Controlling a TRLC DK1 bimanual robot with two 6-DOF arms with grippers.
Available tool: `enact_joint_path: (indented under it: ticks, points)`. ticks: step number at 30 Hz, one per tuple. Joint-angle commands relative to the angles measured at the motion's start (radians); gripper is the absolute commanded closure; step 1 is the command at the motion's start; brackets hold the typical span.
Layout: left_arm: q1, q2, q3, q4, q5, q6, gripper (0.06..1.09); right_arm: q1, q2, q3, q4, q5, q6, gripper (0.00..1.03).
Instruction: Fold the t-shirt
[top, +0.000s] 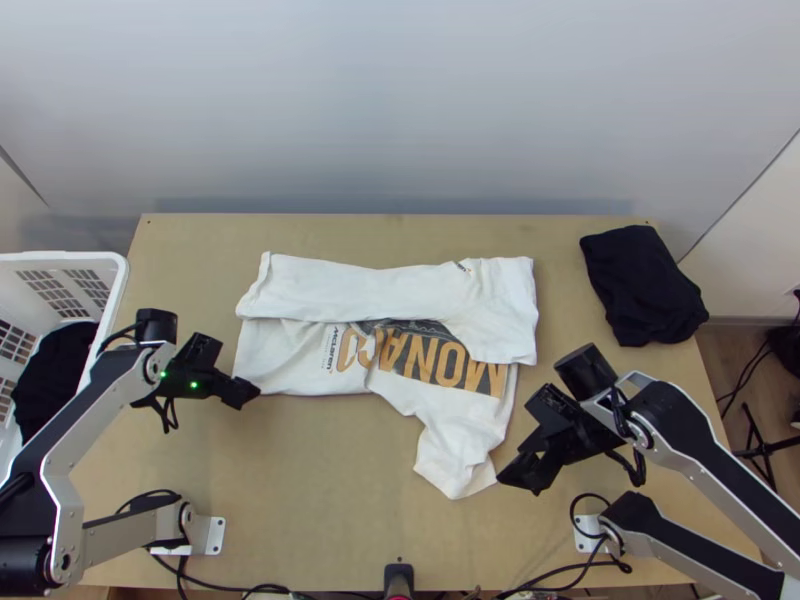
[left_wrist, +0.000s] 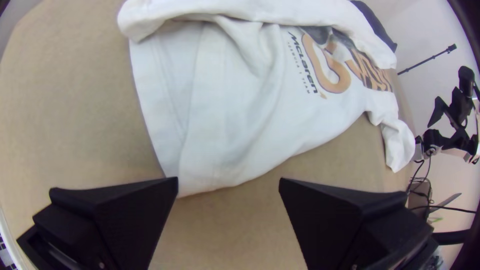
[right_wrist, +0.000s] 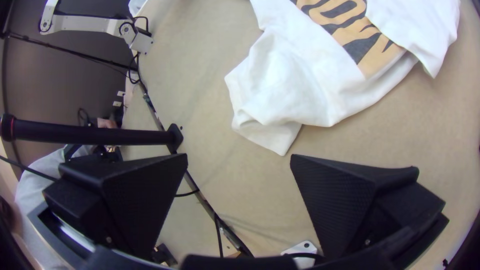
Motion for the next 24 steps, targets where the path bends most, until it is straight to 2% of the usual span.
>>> enact_joint_path:
  ticks: [1, 3, 4, 5, 7, 14, 18, 24]
  points:
    - [-0.021, 0.021, -0.037, 0.034, -0.002, 0.000, 0.11, 0.001, 0.005, -0.011, 0.012, 0.001, 0.001, 0.07]
    - [-0.003, 0.042, -0.032, 0.046, -0.003, 0.002, 0.15, 0.001, 0.008, -0.003, 0.012, 0.001, 0.003, 0.07]
    - [0.011, 0.055, -0.026, 0.048, -0.002, 0.002, 0.27, 0.001, 0.009, 0.002, 0.012, 0.001, 0.003, 0.07]
    - [0.030, 0.067, -0.021, 0.069, 0.000, -0.006, 0.45, 0.001, 0.011, 0.002, 0.012, 0.001, 0.003, 0.07]
    - [0.043, 0.085, 0.005, 0.080, 0.000, -0.013, 1.03, 0.002, 0.012, -0.006, 0.017, 0.001, 0.000, 0.07]
    - [0.077, 0.075, 0.068, 0.072, 0.001, -0.075, 1.05, 0.004, 0.043, -0.038, 0.118, 0.000, 0.015, 0.07]
    - [0.068, 0.068, 0.100, 0.069, 0.001, -0.121, 1.05, 0.085, 0.071, -0.124, 0.192, 0.000, 0.028, 0.07]
    - [0.057, 0.064, 0.123, 0.057, 0.001, -0.150, 1.05, 0.162, 0.107, -0.159, 0.210, 0.055, -0.023, 0.10]
